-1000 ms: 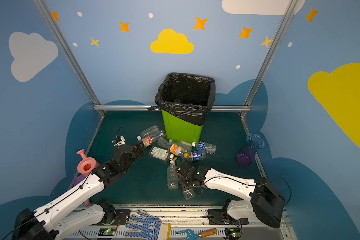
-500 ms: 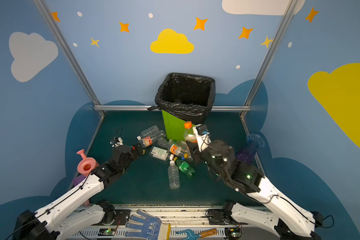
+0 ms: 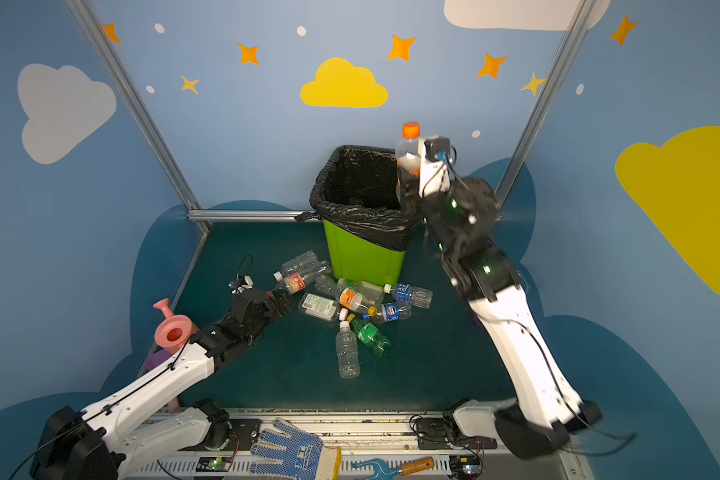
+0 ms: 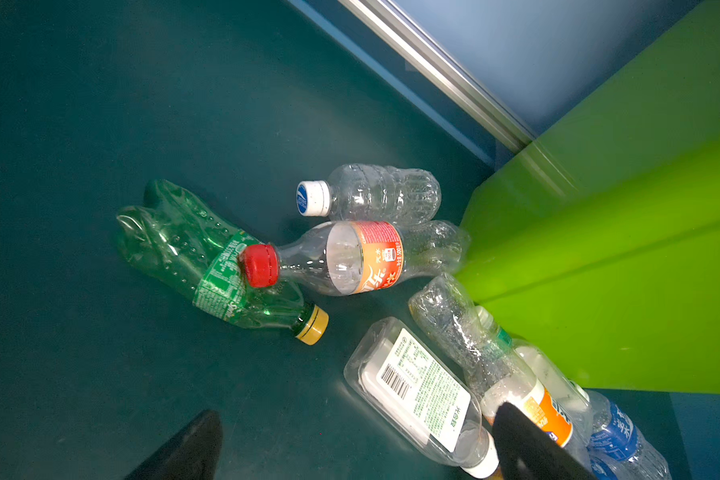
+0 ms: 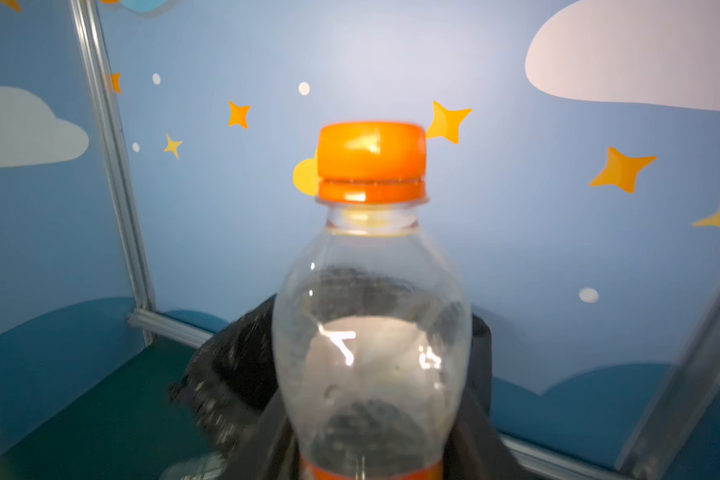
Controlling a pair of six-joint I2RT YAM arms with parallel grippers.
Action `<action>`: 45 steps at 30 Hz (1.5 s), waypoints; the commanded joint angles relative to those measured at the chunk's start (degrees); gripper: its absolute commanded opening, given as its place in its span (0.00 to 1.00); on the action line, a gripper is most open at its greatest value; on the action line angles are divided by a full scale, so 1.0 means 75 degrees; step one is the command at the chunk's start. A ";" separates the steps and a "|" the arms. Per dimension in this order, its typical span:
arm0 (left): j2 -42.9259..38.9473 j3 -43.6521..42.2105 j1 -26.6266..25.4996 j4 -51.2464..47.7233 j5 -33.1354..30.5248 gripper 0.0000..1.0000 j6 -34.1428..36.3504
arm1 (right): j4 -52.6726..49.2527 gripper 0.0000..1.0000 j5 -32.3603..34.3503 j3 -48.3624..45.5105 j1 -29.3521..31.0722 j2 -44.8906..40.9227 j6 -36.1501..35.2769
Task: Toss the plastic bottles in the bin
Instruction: 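Lift the orange-capped bottle with the right gripper and drop it into the bin, then withdraw the right gripper while the left gripper grasps the white-capped water bottle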
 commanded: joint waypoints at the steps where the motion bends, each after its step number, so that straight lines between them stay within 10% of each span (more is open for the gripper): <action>1: 0.0057 0.0291 -0.0063 -0.0293 0.0316 1.00 0.0199 | -0.3399 0.53 -0.1539 0.2648 -0.0325 0.1942 0.0872; 3: 0.0003 0.0355 -0.0201 -0.0481 0.0217 1.00 0.0269 | -0.3194 0.73 -0.1294 0.2826 -0.0393 0.1773 0.1077; 7: -0.0068 0.0331 -0.0513 -0.0478 0.0142 1.00 0.0316 | 0.0076 0.84 -0.1111 -0.0250 -0.0370 -0.0161 0.1151; 11: 0.0063 0.0481 -0.0934 -0.0586 0.0027 1.00 0.0318 | 0.0599 0.92 -0.0702 -0.1366 -0.0376 -0.1294 0.1233; 20: 0.1095 0.1025 -0.2238 -0.0932 0.0360 1.00 -0.0005 | 0.1545 0.94 0.0606 -0.5350 -0.0867 -0.3905 0.1705; 29: 0.2759 0.1817 -0.3023 -0.1121 0.1800 0.96 -0.0365 | 0.1613 0.95 -0.0345 -0.8891 -0.2208 -0.5689 0.3749; 45: 0.4723 0.3001 -0.3178 -0.1599 0.2812 0.86 -0.0136 | 0.1130 0.95 -0.0437 -1.1175 -0.3013 -0.7148 0.4424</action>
